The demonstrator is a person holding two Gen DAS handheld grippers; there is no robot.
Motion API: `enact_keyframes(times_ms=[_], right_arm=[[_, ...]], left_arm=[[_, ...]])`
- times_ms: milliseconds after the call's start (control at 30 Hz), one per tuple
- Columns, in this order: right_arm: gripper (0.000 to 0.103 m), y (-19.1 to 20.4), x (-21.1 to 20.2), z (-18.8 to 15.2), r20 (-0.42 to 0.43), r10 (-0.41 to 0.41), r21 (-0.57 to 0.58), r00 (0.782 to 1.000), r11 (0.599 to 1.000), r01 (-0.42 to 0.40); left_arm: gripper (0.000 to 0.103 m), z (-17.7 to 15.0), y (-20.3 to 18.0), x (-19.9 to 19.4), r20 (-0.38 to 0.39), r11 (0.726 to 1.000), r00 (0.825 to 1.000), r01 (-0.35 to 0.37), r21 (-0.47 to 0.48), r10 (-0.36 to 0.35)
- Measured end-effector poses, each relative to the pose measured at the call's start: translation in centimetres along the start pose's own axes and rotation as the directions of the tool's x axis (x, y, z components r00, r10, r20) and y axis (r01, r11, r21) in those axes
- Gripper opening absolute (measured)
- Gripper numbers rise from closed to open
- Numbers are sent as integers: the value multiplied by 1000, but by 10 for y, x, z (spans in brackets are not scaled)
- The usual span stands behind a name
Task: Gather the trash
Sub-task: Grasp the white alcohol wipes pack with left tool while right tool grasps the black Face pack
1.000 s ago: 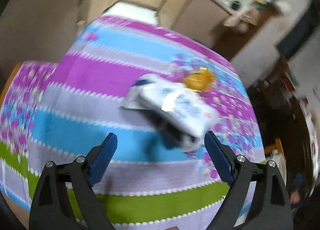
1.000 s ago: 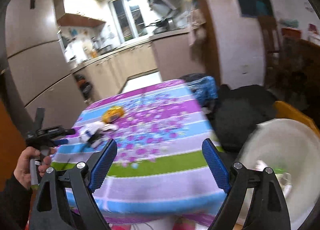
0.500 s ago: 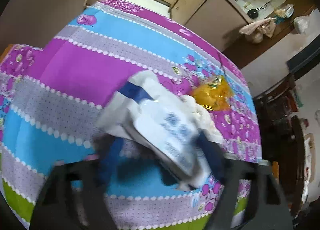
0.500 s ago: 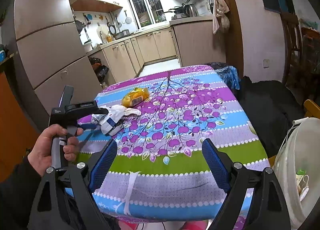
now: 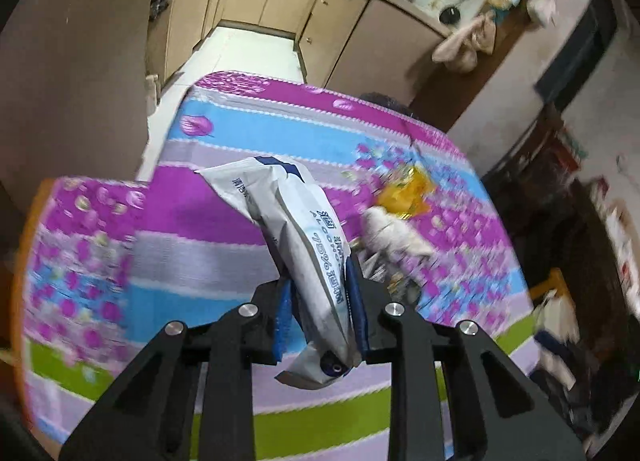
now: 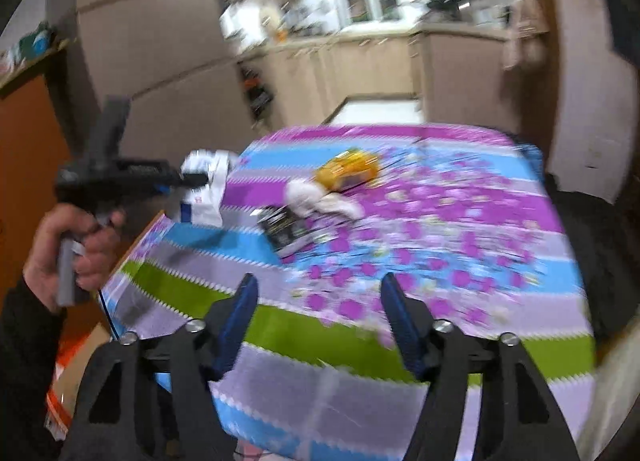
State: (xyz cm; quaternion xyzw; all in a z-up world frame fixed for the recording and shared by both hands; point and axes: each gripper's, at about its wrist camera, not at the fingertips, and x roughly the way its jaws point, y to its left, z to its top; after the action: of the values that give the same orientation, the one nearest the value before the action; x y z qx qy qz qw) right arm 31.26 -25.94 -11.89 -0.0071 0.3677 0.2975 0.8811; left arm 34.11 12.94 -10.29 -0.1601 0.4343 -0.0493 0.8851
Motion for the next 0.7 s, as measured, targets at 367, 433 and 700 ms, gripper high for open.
enact_keyframes(times_ms=[367, 433, 700], right_arm=[[68, 40, 128, 52, -185, -13, -180, 983, 984, -21], [68, 43, 134, 54, -196, -19, -190, 981, 982, -18], [65, 44, 157, 52, -220, -65, -219, 973, 976, 15]], left_arm=[[24, -15, 22, 13, -77, 999, 997, 25, 28, -23], [24, -16, 20, 17, -84, 999, 996, 35, 34, -32], [24, -21, 17, 32, -112, 998, 993, 42, 43, -37]])
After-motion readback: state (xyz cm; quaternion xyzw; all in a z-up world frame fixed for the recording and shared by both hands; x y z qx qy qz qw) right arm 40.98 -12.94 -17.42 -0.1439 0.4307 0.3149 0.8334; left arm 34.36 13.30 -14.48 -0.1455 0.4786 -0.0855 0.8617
